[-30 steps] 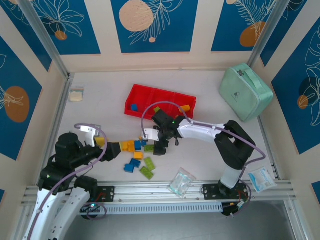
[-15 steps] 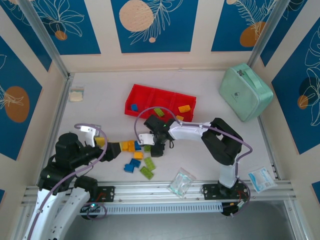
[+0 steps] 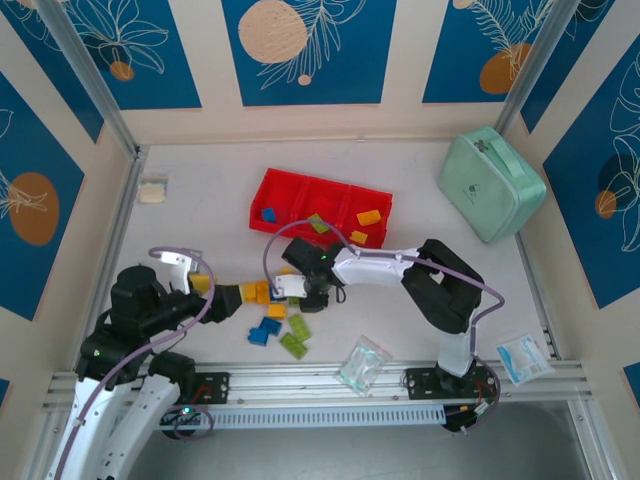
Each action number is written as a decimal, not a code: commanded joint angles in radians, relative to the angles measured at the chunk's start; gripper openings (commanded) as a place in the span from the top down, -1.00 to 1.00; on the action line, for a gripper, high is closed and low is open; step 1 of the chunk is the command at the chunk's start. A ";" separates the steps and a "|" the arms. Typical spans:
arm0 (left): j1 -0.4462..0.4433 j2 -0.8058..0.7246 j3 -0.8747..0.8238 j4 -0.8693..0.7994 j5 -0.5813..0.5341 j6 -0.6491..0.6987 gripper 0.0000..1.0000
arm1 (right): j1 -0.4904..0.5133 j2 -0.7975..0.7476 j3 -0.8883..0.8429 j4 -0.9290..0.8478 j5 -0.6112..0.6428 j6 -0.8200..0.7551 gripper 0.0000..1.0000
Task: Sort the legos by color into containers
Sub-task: Pick up the lego from the bottom-center of the table, then place the lego in the container.
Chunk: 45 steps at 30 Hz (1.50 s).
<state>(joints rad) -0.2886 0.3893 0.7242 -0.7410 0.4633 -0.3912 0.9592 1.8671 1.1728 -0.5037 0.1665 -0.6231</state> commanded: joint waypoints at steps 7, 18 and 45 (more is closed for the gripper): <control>-0.007 -0.021 0.002 0.002 0.008 0.003 -0.99 | -0.061 -0.241 -0.022 0.012 -0.038 0.221 0.69; -0.008 -0.026 0.003 0.000 0.008 0.005 -0.99 | -0.300 -0.084 0.394 -0.116 0.047 0.642 0.95; -0.007 -0.032 0.008 -0.014 -0.022 0.001 -0.99 | -0.376 0.412 0.859 -0.339 0.212 0.621 0.04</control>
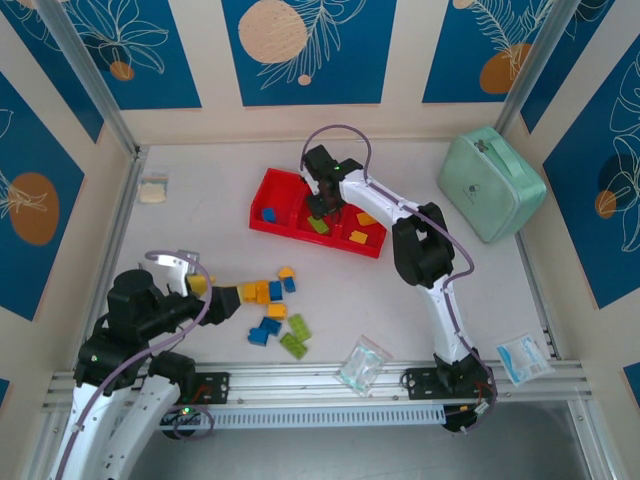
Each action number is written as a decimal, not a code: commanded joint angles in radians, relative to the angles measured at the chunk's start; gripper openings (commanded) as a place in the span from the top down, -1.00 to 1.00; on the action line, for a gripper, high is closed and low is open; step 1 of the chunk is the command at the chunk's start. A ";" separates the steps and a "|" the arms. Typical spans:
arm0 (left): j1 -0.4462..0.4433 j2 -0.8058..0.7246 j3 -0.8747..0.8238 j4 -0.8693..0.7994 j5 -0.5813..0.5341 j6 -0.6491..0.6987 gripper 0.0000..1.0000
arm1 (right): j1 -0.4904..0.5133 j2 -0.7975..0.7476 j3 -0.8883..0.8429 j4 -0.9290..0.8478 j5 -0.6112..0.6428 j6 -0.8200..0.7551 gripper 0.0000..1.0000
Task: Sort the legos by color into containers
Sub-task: Place the lego in the container.
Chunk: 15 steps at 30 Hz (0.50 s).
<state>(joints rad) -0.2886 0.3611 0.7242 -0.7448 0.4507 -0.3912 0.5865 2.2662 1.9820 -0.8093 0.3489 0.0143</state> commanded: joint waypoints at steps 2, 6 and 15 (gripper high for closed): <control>-0.007 -0.007 0.008 -0.008 -0.003 0.003 -0.99 | 0.012 0.001 0.068 -0.046 0.056 -0.026 -0.01; -0.009 -0.049 0.024 -0.026 -0.015 0.013 -0.99 | 0.083 -0.066 0.054 -0.020 0.177 -0.065 -0.29; -0.011 -0.089 0.062 -0.077 -0.052 -0.023 -0.99 | 0.169 -0.350 -0.109 -0.071 0.343 0.087 -0.66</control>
<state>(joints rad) -0.2905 0.2634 0.7406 -0.7708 0.4175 -0.3946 0.7486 2.0682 1.9308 -0.8543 0.6193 0.0288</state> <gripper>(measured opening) 0.994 0.814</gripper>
